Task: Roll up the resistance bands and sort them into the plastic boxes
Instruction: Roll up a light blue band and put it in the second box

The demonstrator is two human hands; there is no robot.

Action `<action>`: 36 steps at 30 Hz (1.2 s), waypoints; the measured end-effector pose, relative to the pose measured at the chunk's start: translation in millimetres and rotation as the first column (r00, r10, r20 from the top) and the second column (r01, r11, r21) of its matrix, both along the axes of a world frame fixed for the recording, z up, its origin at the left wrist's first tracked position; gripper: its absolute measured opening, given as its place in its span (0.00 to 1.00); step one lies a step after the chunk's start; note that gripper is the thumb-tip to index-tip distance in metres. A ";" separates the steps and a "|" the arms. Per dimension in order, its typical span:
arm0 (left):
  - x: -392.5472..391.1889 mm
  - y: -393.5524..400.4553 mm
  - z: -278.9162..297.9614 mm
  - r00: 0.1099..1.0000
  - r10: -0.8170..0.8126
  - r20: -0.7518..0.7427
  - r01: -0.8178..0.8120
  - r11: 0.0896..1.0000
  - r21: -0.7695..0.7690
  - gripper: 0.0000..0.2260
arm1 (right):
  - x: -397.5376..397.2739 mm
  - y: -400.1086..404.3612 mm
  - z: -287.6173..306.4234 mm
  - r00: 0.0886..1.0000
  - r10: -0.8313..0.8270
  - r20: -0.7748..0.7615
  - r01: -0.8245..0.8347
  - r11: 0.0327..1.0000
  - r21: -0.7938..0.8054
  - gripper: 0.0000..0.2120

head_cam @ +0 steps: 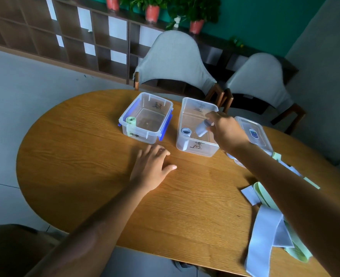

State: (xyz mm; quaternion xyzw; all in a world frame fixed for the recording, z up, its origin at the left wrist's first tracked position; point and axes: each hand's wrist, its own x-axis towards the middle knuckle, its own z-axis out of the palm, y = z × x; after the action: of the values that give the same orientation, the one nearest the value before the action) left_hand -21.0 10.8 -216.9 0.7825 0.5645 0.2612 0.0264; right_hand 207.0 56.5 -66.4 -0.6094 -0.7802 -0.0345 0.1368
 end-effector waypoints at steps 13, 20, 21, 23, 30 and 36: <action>1.6 -0.4 2.8 1.000 0.019 0.012 -0.019 1.000 -0.001 0.20 | -11.3 36.2 -16.6 0.999 0.010 -0.045 -0.028 0.905 -0.424 0.08; 2.0 -0.4 2.4 0.999 0.020 0.026 -0.021 1.000 0.013 0.18 | -6.4 44.8 -16.6 0.994 0.106 0.006 -0.091 0.887 -0.454 0.10; 2.1 -0.3 1.9 1.000 0.019 0.023 -0.019 1.000 0.009 0.18 | -5.3 46.3 -16.1 0.994 0.109 0.003 -0.095 0.881 -0.464 0.11; 1.9 0.0 1.6 1.000 0.018 0.017 -0.018 1.000 0.007 0.19 | -3.2 48.9 -15.4 0.993 0.120 0.003 -0.103 0.867 -0.488 0.11; 0.7 -0.8 1.9 1.000 0.019 0.003 -0.019 1.000 0.010 0.19 | 4.8 52.5 -20.6 0.995 0.098 -0.029 -0.100 0.871 -0.481 0.11; 1.1 -0.3 1.5 1.000 0.021 0.000 -0.021 1.000 0.012 0.18 | 4.5 49.1 -25.3 0.996 0.045 -0.072 -0.073 0.889 -0.452 0.11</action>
State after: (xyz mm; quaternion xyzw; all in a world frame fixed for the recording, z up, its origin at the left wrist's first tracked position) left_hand -19.9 10.5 -215.4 0.7766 0.5713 0.2648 0.0190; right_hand 211.4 105.6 -91.7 -0.6014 -0.7802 0.1712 0.0148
